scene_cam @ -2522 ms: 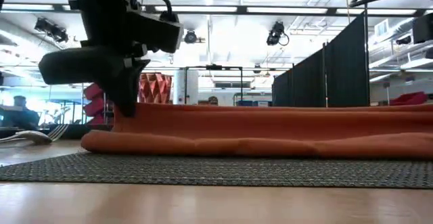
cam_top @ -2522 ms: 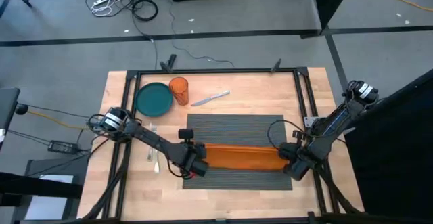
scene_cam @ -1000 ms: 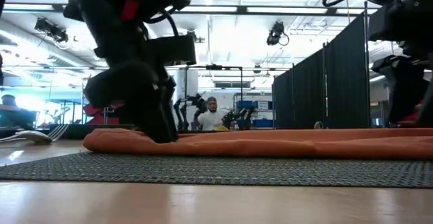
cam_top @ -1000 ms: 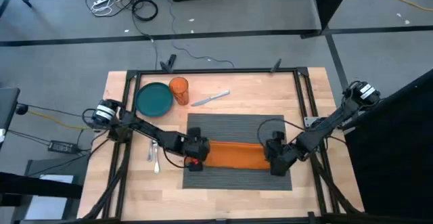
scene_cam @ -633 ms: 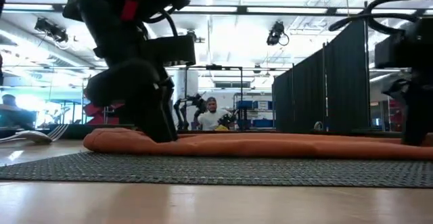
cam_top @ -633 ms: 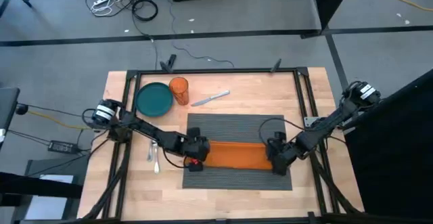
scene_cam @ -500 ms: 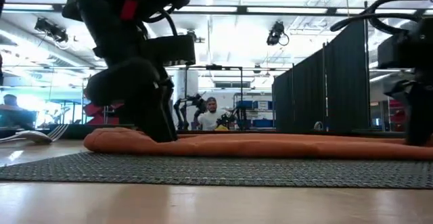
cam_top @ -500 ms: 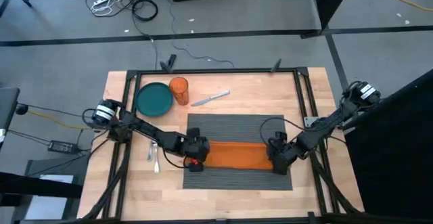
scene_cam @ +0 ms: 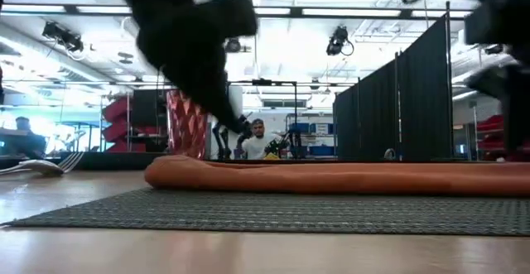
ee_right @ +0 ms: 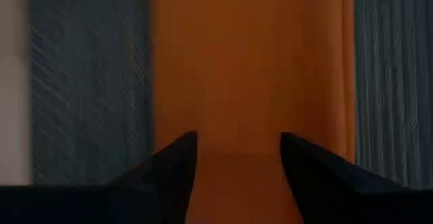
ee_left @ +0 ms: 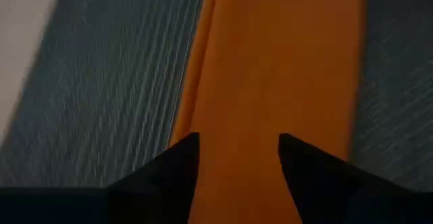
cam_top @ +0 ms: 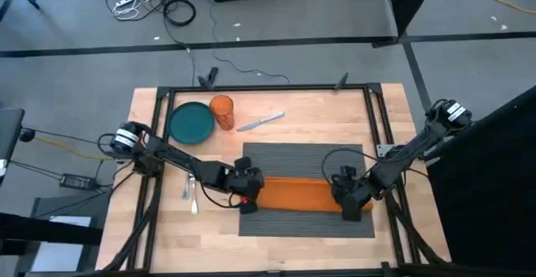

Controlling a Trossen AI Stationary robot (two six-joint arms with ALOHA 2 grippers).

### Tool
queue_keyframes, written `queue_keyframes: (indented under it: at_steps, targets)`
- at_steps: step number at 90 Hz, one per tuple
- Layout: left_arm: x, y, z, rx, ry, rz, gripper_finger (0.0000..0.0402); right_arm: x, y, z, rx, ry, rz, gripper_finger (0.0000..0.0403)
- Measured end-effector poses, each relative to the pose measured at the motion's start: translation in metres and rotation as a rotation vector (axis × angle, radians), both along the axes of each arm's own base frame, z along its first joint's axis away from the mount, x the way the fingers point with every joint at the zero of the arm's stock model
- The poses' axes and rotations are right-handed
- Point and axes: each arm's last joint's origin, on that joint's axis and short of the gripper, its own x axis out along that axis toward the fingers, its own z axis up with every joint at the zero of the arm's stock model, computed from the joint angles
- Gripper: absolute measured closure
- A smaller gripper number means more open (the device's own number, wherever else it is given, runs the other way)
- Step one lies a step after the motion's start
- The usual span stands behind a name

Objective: Set table place
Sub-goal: Fold the orange table napkin on the black placemat

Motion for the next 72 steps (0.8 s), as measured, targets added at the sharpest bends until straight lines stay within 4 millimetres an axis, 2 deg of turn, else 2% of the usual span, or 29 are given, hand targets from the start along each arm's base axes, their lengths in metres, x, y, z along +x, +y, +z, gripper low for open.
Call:
queue_keyframes:
  at_steps: [14,22,34,47,72]
  targets:
    - [0.018,-0.001,0.011,0.012,-0.184,-0.067,0.0216,0.023,-0.003,0.005,-0.066,-0.179,0.013,0.0216]
    - [0.025,0.005,0.000,0.019,-0.204,-0.073,0.0216,0.036,-0.009,-0.002,-0.099,-0.206,-0.014,0.0218]
    - [0.032,0.012,-0.028,0.021,-0.138,-0.071,0.0216,0.050,-0.015,-0.021,-0.112,-0.153,-0.041,0.0218]
    - [0.031,0.015,-0.053,0.044,-0.022,-0.056,0.0216,0.052,-0.016,-0.042,-0.072,-0.031,-0.009,0.0219]
    - [0.018,0.015,-0.058,0.053,0.116,0.050,0.0216,0.047,-0.016,-0.041,-0.043,0.028,-0.013,0.0229]
